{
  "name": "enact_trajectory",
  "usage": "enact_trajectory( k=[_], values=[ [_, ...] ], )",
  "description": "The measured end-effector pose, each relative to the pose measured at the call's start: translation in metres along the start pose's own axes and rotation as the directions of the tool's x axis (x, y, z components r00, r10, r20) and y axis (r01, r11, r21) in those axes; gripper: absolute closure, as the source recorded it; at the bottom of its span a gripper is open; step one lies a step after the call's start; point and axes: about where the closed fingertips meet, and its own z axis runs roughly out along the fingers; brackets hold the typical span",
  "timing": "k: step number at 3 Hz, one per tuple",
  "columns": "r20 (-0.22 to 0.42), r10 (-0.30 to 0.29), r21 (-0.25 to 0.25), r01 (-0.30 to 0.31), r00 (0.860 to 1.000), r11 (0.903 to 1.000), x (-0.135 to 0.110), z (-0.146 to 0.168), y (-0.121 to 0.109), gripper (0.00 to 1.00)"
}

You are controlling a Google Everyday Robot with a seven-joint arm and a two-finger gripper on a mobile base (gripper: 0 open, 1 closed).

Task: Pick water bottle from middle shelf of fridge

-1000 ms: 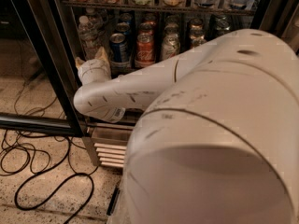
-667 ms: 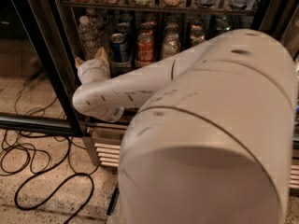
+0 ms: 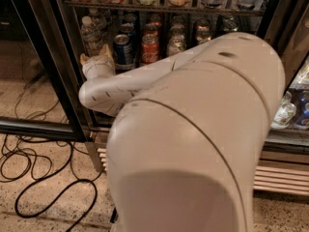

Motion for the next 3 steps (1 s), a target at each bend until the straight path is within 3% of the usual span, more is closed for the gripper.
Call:
enact_trajectory(
  k=[3],
  values=[
    [-0.006,-0.028,0.006,0.028,1.000,0.9996,0.005,0.022,-0.018,0.37]
  ],
)
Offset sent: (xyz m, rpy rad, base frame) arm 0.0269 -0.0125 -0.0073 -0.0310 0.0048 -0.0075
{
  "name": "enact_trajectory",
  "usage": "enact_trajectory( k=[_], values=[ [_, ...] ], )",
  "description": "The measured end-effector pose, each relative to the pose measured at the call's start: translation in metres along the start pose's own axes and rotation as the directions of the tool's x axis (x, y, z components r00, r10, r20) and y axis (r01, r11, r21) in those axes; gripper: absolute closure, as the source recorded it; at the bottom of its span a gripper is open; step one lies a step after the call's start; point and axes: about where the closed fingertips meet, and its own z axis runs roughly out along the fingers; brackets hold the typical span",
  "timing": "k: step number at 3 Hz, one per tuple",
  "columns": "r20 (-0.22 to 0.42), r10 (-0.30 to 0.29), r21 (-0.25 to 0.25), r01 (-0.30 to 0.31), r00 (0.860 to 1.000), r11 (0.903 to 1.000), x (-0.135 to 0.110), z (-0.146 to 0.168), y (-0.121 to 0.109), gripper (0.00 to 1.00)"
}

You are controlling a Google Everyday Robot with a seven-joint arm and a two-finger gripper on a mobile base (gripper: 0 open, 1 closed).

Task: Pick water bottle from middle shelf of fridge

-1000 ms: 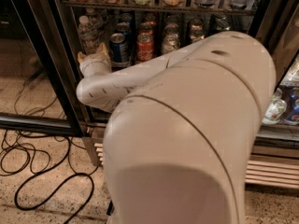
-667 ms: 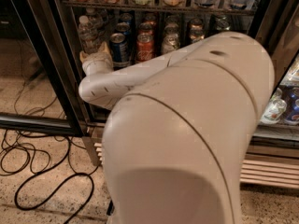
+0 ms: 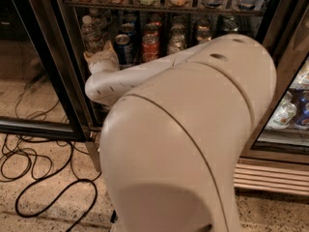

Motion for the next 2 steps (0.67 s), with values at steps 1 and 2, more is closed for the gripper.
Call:
enact_trajectory(
  k=[1,2],
  values=[
    [0.009,-0.010,-0.003,0.010,1.000,0.9999,-0.0036,0.0082,-0.0020,0.39],
    [0.016,-0.009,-0.017,0.009,1.000,0.9998,-0.0048,0.0169,0.0022,0.37]
  ],
)
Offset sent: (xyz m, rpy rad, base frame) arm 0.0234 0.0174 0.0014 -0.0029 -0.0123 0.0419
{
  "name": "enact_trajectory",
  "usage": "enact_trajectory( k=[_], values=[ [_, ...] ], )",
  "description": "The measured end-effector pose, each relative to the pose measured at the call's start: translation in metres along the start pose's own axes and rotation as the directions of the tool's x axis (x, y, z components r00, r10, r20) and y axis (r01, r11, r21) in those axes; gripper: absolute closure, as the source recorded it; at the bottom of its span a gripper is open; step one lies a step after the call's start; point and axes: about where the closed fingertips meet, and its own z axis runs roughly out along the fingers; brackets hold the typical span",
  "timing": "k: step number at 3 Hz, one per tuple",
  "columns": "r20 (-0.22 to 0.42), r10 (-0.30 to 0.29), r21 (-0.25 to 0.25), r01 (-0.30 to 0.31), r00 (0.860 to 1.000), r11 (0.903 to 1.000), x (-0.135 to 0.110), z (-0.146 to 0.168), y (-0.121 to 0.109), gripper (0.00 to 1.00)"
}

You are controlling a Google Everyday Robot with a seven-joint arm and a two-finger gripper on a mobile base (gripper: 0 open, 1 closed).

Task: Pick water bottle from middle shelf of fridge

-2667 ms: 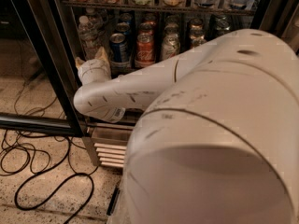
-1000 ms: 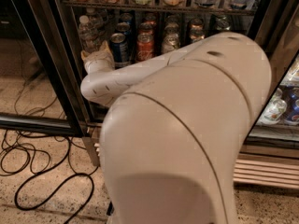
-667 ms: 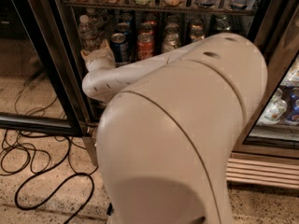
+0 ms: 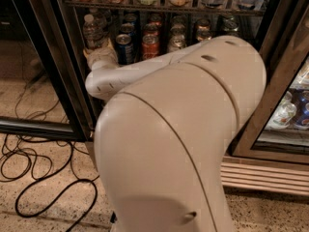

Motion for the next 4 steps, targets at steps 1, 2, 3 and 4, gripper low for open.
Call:
enact_trajectory(
  k=[1,2,3,4],
  values=[
    [0.000,0.002,-0.022,-0.002,1.000,0.9997,0.0028,0.0097,0.0069,0.36],
    [0.013,0.013,-0.042,-0.012,1.000,0.9990,-0.0006,0.0055,0.0139,0.55],
    [0.013,0.013,-0.042,-0.012,1.000,0.9990,-0.0006,0.0055,0.0139,0.78],
    [0.014,0.013,-0.042,-0.013,1.000,0.9990,-0.0006,0.0055,0.0139,1.00]
  ],
)
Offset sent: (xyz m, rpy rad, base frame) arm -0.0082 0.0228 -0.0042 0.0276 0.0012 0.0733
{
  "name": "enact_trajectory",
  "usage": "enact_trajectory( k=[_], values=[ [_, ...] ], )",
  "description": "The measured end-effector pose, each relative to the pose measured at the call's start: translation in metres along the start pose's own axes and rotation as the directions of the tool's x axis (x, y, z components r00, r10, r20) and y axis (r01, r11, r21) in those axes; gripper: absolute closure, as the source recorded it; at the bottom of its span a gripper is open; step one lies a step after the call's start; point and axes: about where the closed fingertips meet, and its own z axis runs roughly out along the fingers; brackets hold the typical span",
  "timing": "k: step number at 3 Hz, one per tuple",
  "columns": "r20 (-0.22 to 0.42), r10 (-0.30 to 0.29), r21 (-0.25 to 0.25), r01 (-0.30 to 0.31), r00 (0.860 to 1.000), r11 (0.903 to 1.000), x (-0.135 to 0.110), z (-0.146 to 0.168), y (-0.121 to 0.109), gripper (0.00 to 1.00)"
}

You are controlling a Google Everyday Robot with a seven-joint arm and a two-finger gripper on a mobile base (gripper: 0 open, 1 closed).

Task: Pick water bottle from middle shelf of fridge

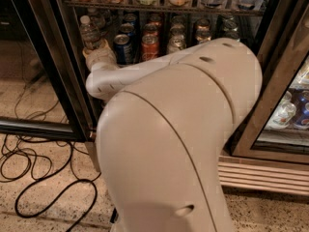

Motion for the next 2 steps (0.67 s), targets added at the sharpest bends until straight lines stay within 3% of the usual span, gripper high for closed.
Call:
enact_trajectory(
  k=[1,2],
  values=[
    [0.003,0.008,-0.001,-0.008,1.000,1.0000,-0.001,0.000,0.000,1.00],
    [0.024,0.071,-0.004,-0.071,0.997,0.9975,-0.011,-0.007,-0.003,1.00]
  ],
)
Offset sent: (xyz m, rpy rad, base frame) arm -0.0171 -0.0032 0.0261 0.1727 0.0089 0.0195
